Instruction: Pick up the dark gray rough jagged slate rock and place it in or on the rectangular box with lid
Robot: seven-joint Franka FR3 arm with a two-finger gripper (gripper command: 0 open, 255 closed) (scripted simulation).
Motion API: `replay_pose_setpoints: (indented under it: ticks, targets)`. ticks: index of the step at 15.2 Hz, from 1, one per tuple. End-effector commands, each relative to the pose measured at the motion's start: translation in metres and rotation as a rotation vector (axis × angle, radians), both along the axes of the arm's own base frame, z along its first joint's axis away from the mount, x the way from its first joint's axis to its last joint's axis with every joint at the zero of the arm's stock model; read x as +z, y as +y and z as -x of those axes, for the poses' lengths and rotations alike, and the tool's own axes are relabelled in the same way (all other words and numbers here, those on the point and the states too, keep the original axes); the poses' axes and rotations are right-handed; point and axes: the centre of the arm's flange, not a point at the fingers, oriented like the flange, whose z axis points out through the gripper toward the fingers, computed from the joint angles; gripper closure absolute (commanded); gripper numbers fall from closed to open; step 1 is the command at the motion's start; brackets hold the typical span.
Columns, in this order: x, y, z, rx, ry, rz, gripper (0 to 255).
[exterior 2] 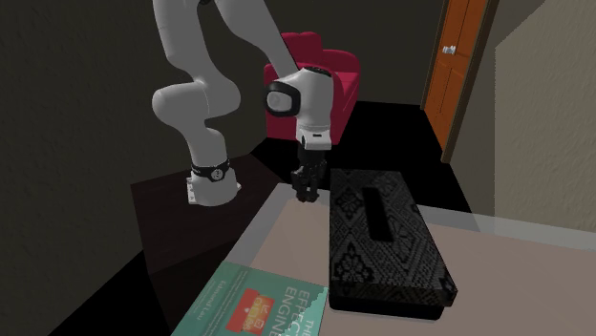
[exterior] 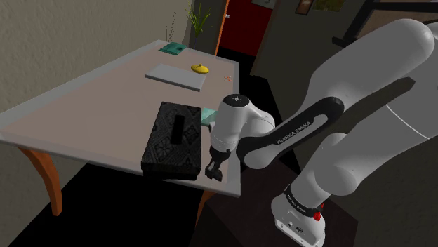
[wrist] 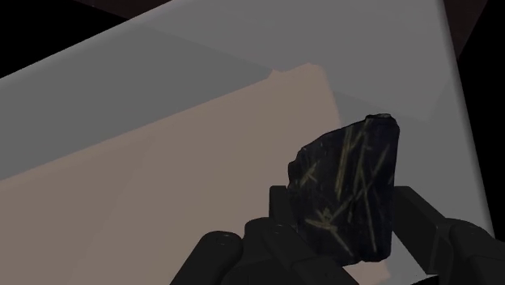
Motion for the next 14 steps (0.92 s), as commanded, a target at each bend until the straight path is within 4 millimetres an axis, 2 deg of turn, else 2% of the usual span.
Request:
replay_pose_setpoints:
  ticks: [1, 14]
  targets:
    - [0.009, 0.000, 0.001, -0.001, 0.002, 0.000, 255]
    - [0.077, 0.000, 0.001, -0.001, 0.002, 0.000, 255]
